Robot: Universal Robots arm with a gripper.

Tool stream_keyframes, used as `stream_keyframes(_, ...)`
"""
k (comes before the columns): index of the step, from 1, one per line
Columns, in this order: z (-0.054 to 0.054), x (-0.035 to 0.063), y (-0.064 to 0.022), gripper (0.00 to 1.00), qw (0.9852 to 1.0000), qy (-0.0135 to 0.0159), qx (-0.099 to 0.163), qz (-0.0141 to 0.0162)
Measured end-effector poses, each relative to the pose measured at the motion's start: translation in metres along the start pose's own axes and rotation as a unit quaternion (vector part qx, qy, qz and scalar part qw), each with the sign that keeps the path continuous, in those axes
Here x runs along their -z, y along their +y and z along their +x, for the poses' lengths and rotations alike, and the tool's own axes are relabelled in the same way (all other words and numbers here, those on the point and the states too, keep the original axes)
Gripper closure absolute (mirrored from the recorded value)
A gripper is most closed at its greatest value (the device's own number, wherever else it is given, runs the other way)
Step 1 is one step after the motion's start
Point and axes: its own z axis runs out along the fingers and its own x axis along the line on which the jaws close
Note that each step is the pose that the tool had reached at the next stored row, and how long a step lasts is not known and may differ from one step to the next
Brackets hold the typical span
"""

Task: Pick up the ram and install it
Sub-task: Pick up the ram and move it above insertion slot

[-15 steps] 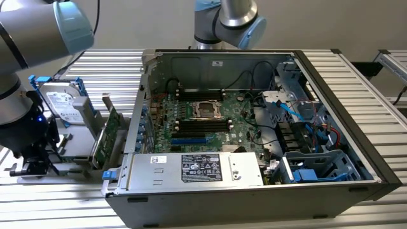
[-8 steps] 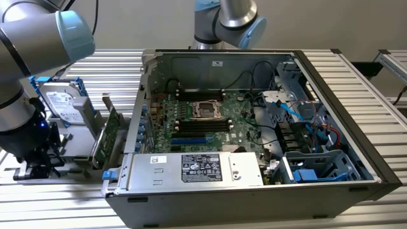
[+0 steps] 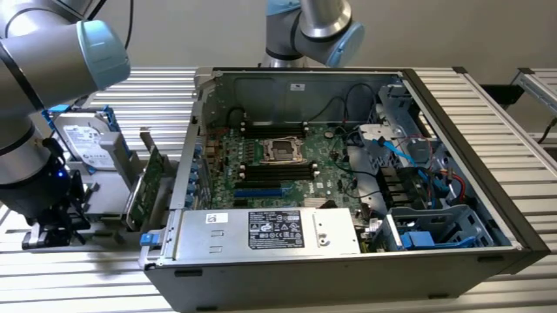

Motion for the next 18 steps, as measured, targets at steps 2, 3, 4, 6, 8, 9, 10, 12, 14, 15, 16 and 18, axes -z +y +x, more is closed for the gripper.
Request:
stream_keyframes(2,-0.0001,-0.0005,0.0006,0.64,1.0000,-0.0001,-0.001,0.0001)
stream_keyframes(3,-0.0001,-0.0008,0.0007,0.64,1.0000,-0.0002,-0.003,0.0001)
stream_keyframes(4,-0.0001,-0.0010,0.0009,0.64,1.0000,-0.0003,-0.006,0.0000)
stream_keyframes(6,-0.0001,-0.0011,0.0012,0.64,0.9999,-0.0004,-0.012,-0.0001)
stream_keyframes(8,-0.0001,-0.0013,0.0013,0.64,0.9999,-0.0006,-0.016,-0.0002)
stream_keyframes(9,-0.0001,-0.0013,0.0013,0.64,0.9999,-0.0006,-0.016,-0.0002)
stream_keyframes(10,-0.0001,-0.0013,0.0013,0.64,0.9999,-0.0006,-0.017,-0.0002)
stream_keyframes(12,-0.0001,-0.0019,0.0019,0.64,0.9998,-0.0007,-0.020,-0.0002)
stream_keyframes(14,-0.0002,-0.0022,0.0019,0.64,0.9997,-0.0009,-0.025,-0.0003)
stream_keyframes(15,-0.0002,-0.0022,0.0019,0.64,0.9997,-0.0009,-0.026,-0.0004)
stream_keyframes(16,-0.0002,-0.0022,0.0019,0.64,0.9997,-0.0009,-0.026,-0.0004)
stream_keyframes(18,-0.0002,-0.0022,0.0019,0.64,0.9997,-0.0009,-0.026,-0.0004)
